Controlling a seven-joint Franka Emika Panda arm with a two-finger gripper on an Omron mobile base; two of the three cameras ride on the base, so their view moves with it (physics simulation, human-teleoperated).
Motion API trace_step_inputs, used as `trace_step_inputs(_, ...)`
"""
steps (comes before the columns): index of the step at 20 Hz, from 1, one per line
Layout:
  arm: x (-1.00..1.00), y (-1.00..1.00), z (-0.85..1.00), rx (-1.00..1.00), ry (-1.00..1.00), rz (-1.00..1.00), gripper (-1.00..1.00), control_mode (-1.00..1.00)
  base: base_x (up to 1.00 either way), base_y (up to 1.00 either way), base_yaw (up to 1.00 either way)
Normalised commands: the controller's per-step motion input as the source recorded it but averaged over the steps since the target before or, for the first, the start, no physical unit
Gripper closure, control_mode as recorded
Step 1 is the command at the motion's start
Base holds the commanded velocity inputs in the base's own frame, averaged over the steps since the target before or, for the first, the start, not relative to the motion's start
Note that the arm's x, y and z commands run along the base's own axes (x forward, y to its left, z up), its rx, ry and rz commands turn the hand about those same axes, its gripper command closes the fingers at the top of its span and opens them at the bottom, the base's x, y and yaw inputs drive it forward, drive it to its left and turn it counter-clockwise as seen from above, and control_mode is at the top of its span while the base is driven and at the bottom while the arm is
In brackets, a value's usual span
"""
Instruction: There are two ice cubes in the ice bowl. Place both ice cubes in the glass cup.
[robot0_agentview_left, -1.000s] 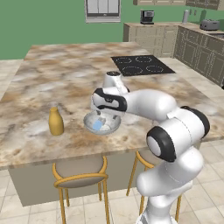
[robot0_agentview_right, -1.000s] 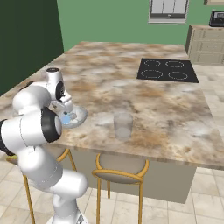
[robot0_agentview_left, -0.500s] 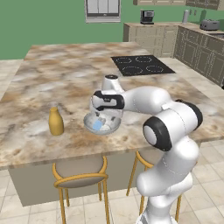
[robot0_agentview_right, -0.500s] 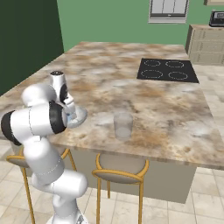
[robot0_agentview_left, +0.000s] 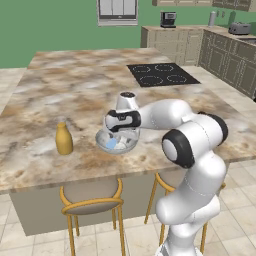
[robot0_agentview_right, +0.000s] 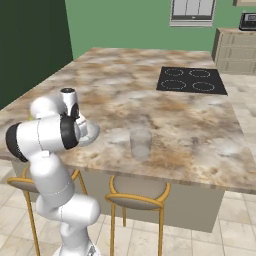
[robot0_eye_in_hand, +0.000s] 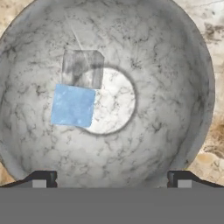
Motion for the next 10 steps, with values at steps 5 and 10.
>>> trace_step_inputs(5, 0.13, 0.04, -0.23, 0.02, 0.0, 0.0, -1.0, -1.0, 0.0, 0.0, 0.0)
trace_step_inputs(10, 0.22, 0.08, -0.09, 0.04, 0.0, 0.0, -1.0, -1.0, 0.0, 0.0, 0.0)
